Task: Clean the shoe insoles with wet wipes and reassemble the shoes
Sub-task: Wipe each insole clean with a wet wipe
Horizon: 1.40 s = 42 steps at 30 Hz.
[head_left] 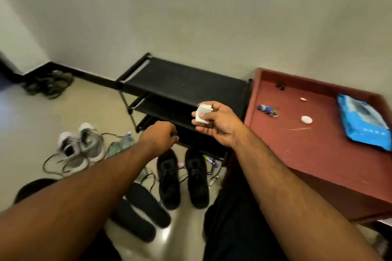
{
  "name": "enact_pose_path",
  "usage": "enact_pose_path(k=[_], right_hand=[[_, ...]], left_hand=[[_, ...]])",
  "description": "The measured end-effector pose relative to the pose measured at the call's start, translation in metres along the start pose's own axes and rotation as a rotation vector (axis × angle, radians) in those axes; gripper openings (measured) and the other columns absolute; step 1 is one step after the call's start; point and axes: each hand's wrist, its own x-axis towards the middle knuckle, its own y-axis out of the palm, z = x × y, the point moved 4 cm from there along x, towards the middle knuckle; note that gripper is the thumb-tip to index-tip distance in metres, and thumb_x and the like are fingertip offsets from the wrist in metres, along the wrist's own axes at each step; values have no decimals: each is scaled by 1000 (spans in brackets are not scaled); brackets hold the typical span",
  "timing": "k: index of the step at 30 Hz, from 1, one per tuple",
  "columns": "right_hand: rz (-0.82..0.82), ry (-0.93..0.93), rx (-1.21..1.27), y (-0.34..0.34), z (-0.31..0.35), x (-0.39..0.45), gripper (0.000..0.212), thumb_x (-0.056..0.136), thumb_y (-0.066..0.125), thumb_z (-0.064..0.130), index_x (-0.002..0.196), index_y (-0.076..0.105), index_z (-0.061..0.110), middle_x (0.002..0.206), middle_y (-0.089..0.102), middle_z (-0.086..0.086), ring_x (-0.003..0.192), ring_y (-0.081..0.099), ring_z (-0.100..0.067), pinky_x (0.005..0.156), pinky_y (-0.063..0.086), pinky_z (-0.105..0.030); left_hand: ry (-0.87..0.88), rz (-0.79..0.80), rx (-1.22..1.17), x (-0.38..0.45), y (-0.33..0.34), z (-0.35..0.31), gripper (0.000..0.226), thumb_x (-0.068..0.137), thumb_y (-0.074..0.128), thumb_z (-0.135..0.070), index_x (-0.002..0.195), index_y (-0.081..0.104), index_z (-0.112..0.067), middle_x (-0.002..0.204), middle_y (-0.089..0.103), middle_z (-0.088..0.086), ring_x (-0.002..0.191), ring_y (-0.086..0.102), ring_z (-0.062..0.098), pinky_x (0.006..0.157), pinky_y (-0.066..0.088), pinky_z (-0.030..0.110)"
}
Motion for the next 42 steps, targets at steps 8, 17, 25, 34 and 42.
enact_pose_path(k=[8, 17, 25, 34, 42], right_hand=[[-37, 169, -142, 94, -88, 17, 25, 90, 48, -16, 88, 66, 0, 100, 64, -19, 91, 67, -30, 71, 61, -32], [-119, 318, -98, 86, -131, 88, 6, 90, 63, 6, 91, 65, 0, 87, 64, -14, 81, 65, -23, 70, 61, -30], [-12, 338, -512, 101, -184, 146, 22, 79, 64, -15, 100, 64, -7, 86, 65, -15, 76, 65, -22, 72, 59, -37], [357, 164, -1356, 123, -199, 136, 20, 87, 53, 0, 97, 65, 12, 90, 59, 0, 91, 58, -20, 83, 51, -33], [437, 453, -1341, 120, -194, 153, 36, 88, 59, 2, 117, 59, 22, 112, 63, -2, 103, 61, -20, 88, 53, -33]], left_hand=[[-217, 126, -66, -39, 65, 113, 32, 94, 63, -31, 120, 67, -14, 129, 61, 13, 126, 53, 29, 103, 46, 37], [-546, 275, -430, 3, 180, 164, 23, 93, 64, -16, 115, 67, -9, 114, 66, 10, 106, 64, 29, 94, 53, 39], [-1128, 193, -805, 22, 285, 242, 38, 83, 76, -20, 116, 67, -4, 119, 67, 18, 110, 63, 36, 96, 54, 41], [-1465, 123, -650, 44, 336, 283, 87, 79, 76, -46, 149, 34, -18, 145, 43, 16, 132, 41, 37, 108, 38, 48], [-1473, 160, -313, 59, 350, 287, 100, 76, 68, -66, 152, 23, -19, 142, 42, 18, 129, 40, 36, 104, 32, 47]])
